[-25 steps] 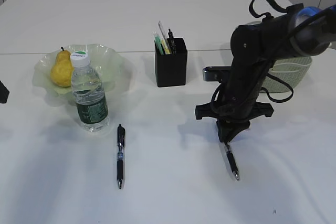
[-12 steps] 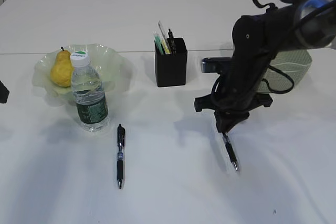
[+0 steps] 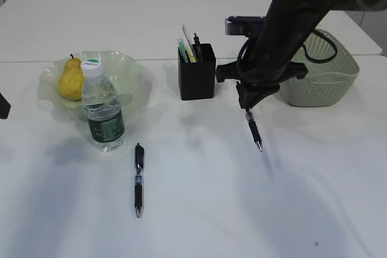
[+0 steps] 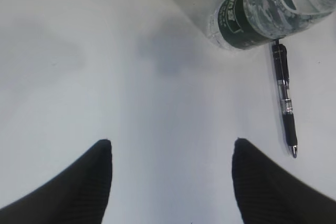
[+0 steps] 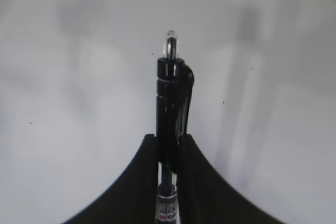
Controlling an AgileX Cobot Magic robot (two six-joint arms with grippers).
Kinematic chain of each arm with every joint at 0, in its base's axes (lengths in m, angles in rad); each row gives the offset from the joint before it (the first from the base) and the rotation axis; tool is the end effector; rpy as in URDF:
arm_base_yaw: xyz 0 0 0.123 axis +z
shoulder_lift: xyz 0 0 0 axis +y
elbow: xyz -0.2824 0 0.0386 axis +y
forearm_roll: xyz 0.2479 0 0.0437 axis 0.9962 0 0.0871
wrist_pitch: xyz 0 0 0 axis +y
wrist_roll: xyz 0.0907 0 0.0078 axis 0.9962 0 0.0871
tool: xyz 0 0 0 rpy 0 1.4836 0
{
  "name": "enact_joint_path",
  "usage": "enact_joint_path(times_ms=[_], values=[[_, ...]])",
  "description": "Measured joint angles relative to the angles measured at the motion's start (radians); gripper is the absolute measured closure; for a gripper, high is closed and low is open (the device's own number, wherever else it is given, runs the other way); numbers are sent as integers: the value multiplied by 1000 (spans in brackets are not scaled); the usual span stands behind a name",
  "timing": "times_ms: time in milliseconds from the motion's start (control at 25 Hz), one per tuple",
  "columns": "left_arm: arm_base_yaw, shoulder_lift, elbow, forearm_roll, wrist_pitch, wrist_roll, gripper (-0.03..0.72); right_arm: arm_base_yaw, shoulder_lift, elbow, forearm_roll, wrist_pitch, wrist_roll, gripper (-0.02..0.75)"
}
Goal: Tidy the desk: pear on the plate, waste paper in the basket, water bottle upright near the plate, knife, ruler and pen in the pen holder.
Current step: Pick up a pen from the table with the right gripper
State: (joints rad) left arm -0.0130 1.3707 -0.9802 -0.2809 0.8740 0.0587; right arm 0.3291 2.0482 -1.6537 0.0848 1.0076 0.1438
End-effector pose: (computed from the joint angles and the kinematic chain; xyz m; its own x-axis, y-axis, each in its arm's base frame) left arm 0.2629 -0.0228 0.2720 -0.9208 -0.1093 -0.3743 -0.0163 0.9699 -0.2430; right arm 0.4074 0.1460 0.2133 -0.9627 -0.1306 -0.2371 -0.1615 0.9800 0.1159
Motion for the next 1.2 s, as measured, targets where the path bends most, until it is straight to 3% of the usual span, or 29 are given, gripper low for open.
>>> enact_joint_path(times_ms=[560,760,1200], values=[[0,0,0,0,0,0,182,0,-49,-143,15,34,-53,693],[0,0,0,0,0,0,182,0,-49,-167,17,0,-91,744],[0,0,0,0,0,0,182,0,-49,-171,17,-39,-107,750]])
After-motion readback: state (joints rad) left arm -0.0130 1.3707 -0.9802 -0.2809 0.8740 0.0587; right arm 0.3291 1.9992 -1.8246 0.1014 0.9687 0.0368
